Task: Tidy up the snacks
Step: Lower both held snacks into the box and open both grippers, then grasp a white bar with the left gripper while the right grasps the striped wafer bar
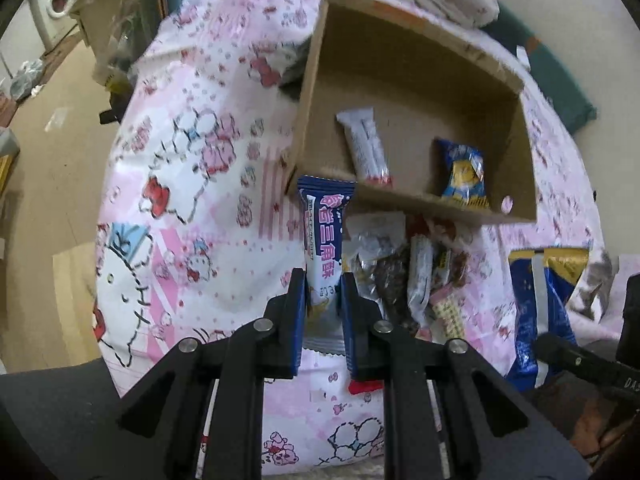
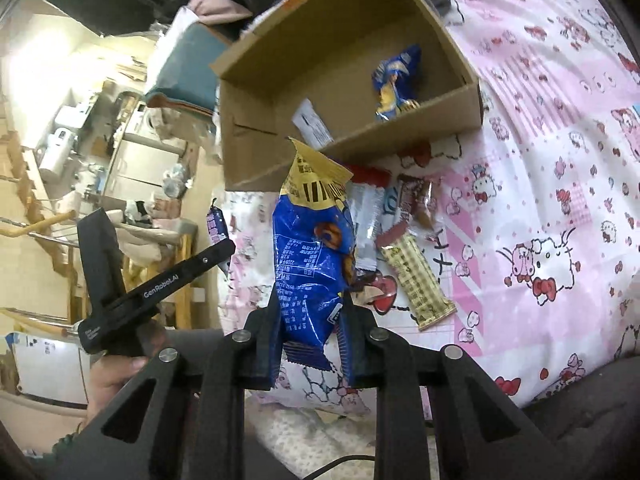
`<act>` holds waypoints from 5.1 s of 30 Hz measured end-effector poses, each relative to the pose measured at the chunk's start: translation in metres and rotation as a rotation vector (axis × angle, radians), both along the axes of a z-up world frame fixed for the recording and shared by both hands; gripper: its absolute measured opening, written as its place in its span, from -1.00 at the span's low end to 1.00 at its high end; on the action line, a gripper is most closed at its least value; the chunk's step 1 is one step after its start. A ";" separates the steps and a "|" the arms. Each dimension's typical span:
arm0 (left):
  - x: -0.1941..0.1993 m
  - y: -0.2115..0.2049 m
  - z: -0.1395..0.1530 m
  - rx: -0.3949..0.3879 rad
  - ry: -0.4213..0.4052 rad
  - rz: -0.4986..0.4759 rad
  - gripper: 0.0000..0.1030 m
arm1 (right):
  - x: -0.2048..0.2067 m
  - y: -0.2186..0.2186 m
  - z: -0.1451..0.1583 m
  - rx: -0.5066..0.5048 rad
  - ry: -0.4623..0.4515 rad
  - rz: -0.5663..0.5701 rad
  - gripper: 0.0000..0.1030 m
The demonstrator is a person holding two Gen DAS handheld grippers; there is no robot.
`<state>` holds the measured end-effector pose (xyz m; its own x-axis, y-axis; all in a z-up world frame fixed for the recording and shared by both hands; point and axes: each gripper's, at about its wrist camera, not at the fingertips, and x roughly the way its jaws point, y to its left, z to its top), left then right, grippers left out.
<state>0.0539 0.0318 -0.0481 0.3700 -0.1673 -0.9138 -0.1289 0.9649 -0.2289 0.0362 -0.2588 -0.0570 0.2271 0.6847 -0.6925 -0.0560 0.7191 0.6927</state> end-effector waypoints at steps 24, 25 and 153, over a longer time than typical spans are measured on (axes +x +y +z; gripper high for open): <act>0.085 -0.028 0.062 0.103 -0.169 -0.119 -0.74 | 0.105 -0.013 0.024 0.031 -0.210 -0.107 -0.53; 0.089 -0.031 0.061 0.104 -0.175 -0.128 -0.74 | 0.109 -0.012 0.022 0.025 -0.207 -0.107 -0.53; 0.019 -0.029 -0.057 0.068 0.152 -0.003 -0.75 | 0.039 0.053 -0.099 -0.512 0.146 0.171 -0.02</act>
